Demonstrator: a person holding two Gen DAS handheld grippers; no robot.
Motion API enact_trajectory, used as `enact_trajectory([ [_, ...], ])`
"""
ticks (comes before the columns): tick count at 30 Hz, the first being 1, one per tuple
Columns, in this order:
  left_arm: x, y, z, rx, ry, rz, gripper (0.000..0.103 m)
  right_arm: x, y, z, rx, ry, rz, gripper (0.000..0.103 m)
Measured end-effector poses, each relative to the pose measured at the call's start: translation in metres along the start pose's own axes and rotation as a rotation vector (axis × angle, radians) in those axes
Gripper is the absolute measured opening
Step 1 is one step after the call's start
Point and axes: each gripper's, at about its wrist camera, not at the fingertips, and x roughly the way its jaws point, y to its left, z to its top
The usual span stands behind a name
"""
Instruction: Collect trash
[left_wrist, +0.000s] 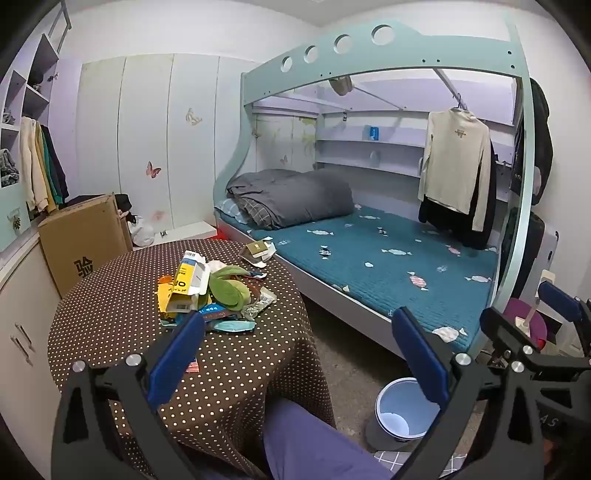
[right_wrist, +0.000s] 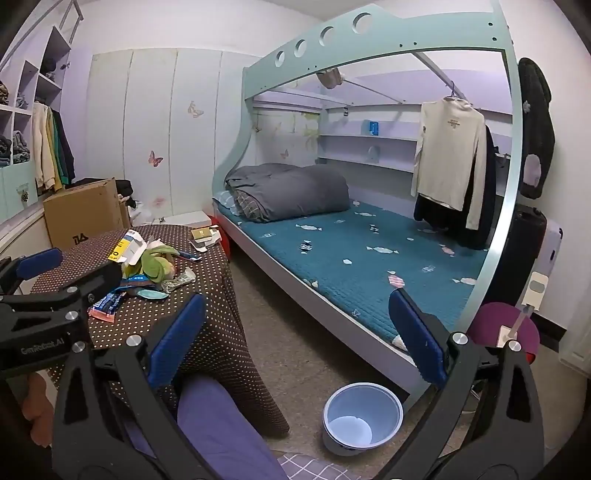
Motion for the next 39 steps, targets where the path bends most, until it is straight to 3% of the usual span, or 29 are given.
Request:
enact_trajectory([
  [39,0.0042,0.0031,-0.0026,-0.011,0.017,0.002,0.099,0.0053,0.0067,-0.0030,-0.021,0.018,0.040,0.097],
])
